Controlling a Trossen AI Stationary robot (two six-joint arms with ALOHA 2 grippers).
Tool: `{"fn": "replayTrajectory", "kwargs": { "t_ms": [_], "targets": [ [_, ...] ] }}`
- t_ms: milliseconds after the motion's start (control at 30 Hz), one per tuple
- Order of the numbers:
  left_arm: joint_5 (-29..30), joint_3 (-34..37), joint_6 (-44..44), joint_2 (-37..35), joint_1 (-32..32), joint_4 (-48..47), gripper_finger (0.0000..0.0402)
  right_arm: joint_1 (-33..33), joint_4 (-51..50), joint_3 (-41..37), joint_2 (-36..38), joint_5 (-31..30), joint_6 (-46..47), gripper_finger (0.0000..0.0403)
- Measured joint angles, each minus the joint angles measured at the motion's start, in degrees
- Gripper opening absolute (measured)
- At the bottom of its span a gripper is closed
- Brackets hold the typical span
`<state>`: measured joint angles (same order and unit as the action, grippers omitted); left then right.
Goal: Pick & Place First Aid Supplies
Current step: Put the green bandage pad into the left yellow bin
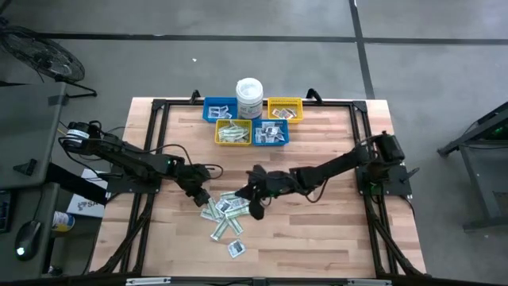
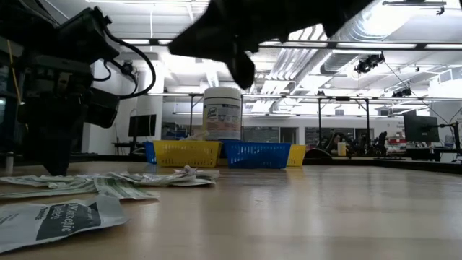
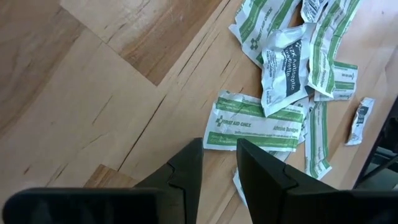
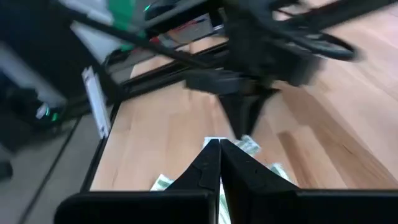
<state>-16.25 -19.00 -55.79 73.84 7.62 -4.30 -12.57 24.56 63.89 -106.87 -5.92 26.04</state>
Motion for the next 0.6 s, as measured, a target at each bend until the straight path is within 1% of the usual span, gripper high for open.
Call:
{"fn": "replayTrajectory", "kwargs": {
  "t_ms": [133,200,300,400,533,600],
  "targets": [
    [-0.46,0.00,0.00,0.00,0.00,0.01,0.0103,-0.80,-5.78,7.52,-4.00,2.77,-7.20,0.0001],
    [-0.51,0.00,0.00,0.00,0.00,0.03,0.0103,-0.82,-11.35,12.58,-6.54,4.99,-9.89,0.0001],
    [-0.57,0.00,0.00,-0.02,0.00,0.05,0.0103,-0.74,-21.08,20.36,-10.90,6.57,-14.56,0.0001],
    [-0.85,0.00,0.02,-0.02,-0.04,0.05,0.0103,-0.71,-28.32,26.89,-14.57,6.90,-18.99,0.0001],
    [-0.94,0.00,0.33,-0.02,-0.04,0.05,0.0103,-0.85,-32.06,32.45,-18.67,7.25,-24.63,0.0000],
    [-0.92,0.00,0.46,-0.02,-0.04,-0.04,0.0103,-1.27,-33.31,34.58,-21.04,5.04,-26.73,0.0000]
  ]
}}
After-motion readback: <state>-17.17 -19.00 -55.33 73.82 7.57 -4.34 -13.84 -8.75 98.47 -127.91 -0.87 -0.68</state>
